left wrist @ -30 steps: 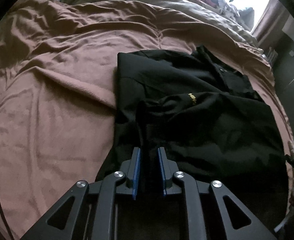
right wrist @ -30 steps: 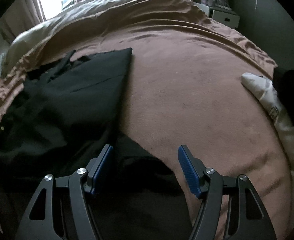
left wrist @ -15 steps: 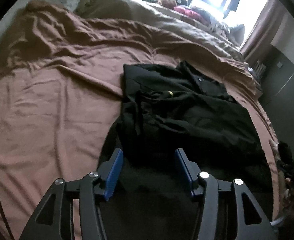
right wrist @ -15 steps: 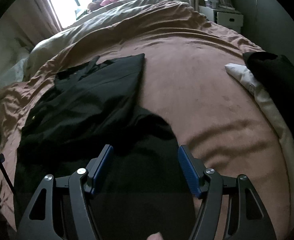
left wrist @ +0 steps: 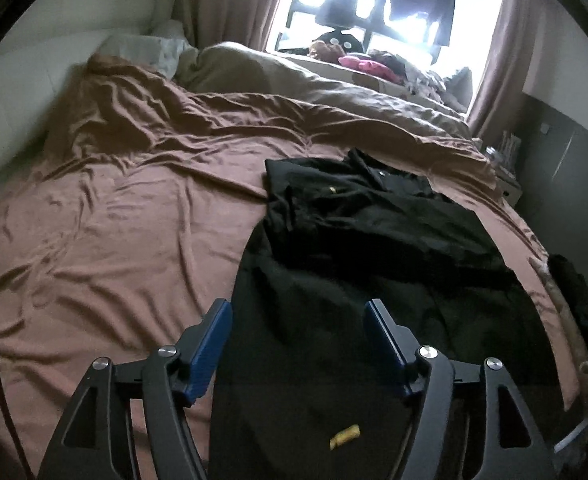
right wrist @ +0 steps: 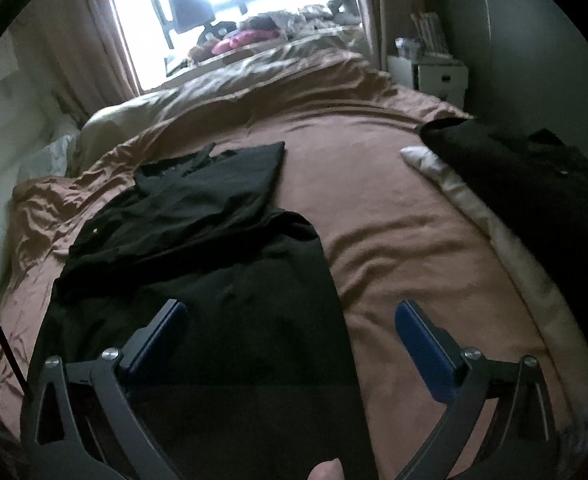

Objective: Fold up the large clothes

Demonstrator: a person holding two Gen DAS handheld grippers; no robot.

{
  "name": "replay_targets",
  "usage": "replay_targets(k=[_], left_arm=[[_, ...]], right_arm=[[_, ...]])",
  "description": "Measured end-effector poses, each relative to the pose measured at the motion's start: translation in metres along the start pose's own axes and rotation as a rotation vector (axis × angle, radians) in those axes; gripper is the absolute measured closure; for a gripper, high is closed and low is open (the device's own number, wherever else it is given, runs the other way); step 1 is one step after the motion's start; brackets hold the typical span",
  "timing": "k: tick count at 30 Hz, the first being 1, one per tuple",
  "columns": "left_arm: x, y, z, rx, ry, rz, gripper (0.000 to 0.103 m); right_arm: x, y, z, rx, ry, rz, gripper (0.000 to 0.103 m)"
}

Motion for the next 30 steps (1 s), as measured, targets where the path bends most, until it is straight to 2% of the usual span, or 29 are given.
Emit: replay_targets(k=[5,10,18,23,25,27,30], left_arm=[[0.002,0.028,-0.018,-0.015,0.049,-0.036,0.032],[-0.001,0.052,-0.032,-0.039,0.008,-0.011,0.032],[-0.005,0.092,-0.062,-0.073,-0.019,-0.050,0.032],[0.000,0.119,-0.082,-0.118,0.013,-0.038,0.032],[-0.002,0.131,-0.092,-0.130,-0.013,-0.032,0.030],[-0.004,0.139,-0.100,-0.139,-0.037,-0.032,0.018],[-0.002,0.149,-0.112,-0.153,-0.048,-0.040,0.011]], right_arm=[[-0.006,0.032,-0.024,-0.036,0.036,-0.006,0.000],[-0.018,0.053,-0.040,-0.021,0.027,0.007,0.000],[-0.032,0.084,-0.070,-0.026,0.025,0.006,0.000],[-0.041,0.100,-0.095,-0.027,0.005,0.005,0.000],[-0.044,0.106,-0.107,-0.023,0.006,-0.002,0.000],[-0.045,0.112,-0.116,-0.024,-0.002,0.000,0.000],[-0.050,0.120,-0.130,-0.016,-0.021,0.011,0.000]])
Point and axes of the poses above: each gripper's, at about its wrist camera, not at the fingertips, and y roughly against the way its jaws point, x to its left, z to its top, the point moved 4 cm from there along -y, roughly the way its jaws point, and after that the axes turned 6 degrees about -z, right-handed, at the moved point
